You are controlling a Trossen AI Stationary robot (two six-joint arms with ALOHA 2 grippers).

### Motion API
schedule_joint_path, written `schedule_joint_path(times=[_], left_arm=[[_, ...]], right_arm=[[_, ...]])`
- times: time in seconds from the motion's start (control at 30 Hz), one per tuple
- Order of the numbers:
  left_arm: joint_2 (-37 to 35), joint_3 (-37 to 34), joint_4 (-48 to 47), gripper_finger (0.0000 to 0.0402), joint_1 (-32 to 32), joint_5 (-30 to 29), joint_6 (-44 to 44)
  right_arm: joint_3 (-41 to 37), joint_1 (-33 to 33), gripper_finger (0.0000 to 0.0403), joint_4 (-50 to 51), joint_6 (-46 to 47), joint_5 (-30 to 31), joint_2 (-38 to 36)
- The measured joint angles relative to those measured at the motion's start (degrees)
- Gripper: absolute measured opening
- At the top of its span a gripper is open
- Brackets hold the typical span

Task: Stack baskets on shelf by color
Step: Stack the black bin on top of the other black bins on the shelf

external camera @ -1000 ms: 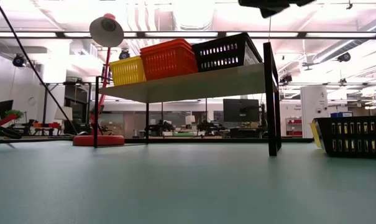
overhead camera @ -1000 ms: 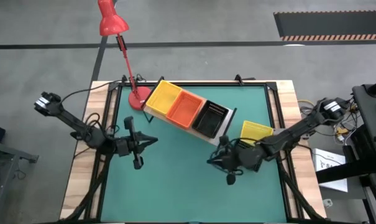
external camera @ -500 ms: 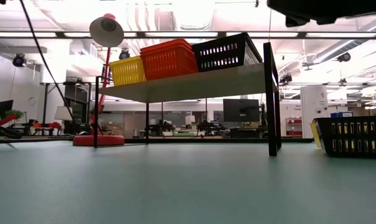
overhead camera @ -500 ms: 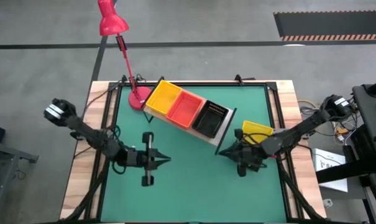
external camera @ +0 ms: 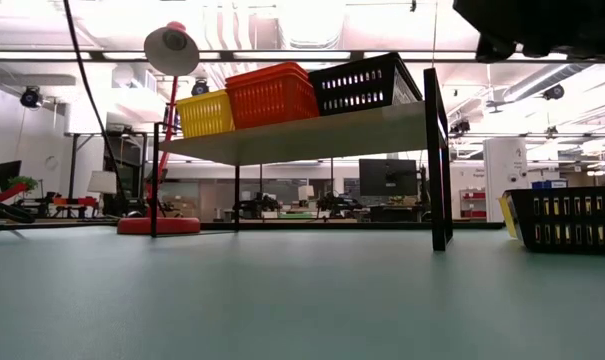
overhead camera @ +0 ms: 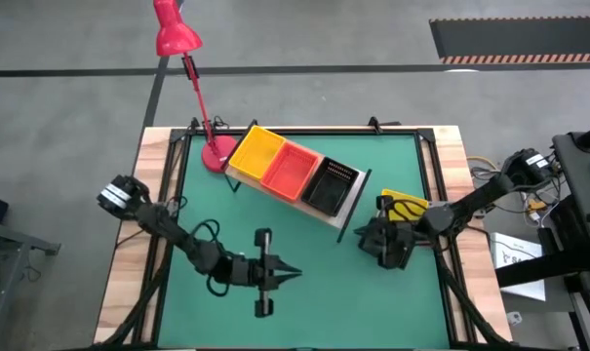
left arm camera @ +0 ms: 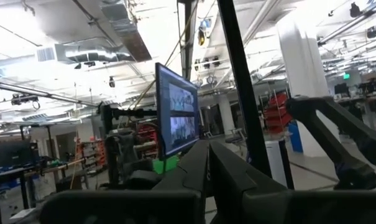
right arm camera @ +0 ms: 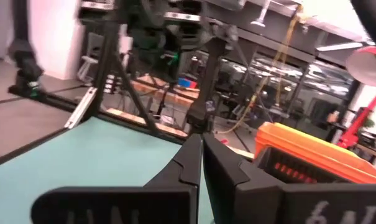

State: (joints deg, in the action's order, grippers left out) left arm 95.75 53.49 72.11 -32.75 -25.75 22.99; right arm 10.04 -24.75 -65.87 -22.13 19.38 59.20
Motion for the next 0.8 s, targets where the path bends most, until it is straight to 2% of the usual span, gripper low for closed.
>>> schedule_joint_path(times=[0.17, 0.33, 0.43, 0.53, 0.67, 0.8], left_arm=[[1.1, 2.4, -5.7, 0.0001, -0.8, 0.0, -1.9], [1.1, 2.6, -11.8, 0.0002, -1.7, 0.0, -10.6], [1.1, 2.6, -16.6, 0.0001, -1.8, -0.1, -17.3], [1.8, 3.2, -21.7, 0.0001, -1.8, -0.5, -22.1], [3.3, 4.8, -24.8, 0.0001, -1.9, -1.2, -24.3], [5.1, 8.0, -30.1, 0.0001, -1.8, -1.6, -25.8]], right_arm=[[2.0, 0.0, 0.0009, 0.6, 1.7, 5.8, -0.5], [5.0, 0.0, 0.0009, 10.6, 4.4, 6.4, -2.1], [7.8, 0.0, 0.0009, 21.2, 6.7, 6.6, -4.2], [11.8, 0.0, 0.0009, 36.2, 10.9, 6.7, -7.1], [17.2, -0.4, 0.0009, 57.8, 19.0, 6.1, -9.9], [19.9, -2.3, 0.0009, 71.8, 27.3, 5.9, -10.7]])
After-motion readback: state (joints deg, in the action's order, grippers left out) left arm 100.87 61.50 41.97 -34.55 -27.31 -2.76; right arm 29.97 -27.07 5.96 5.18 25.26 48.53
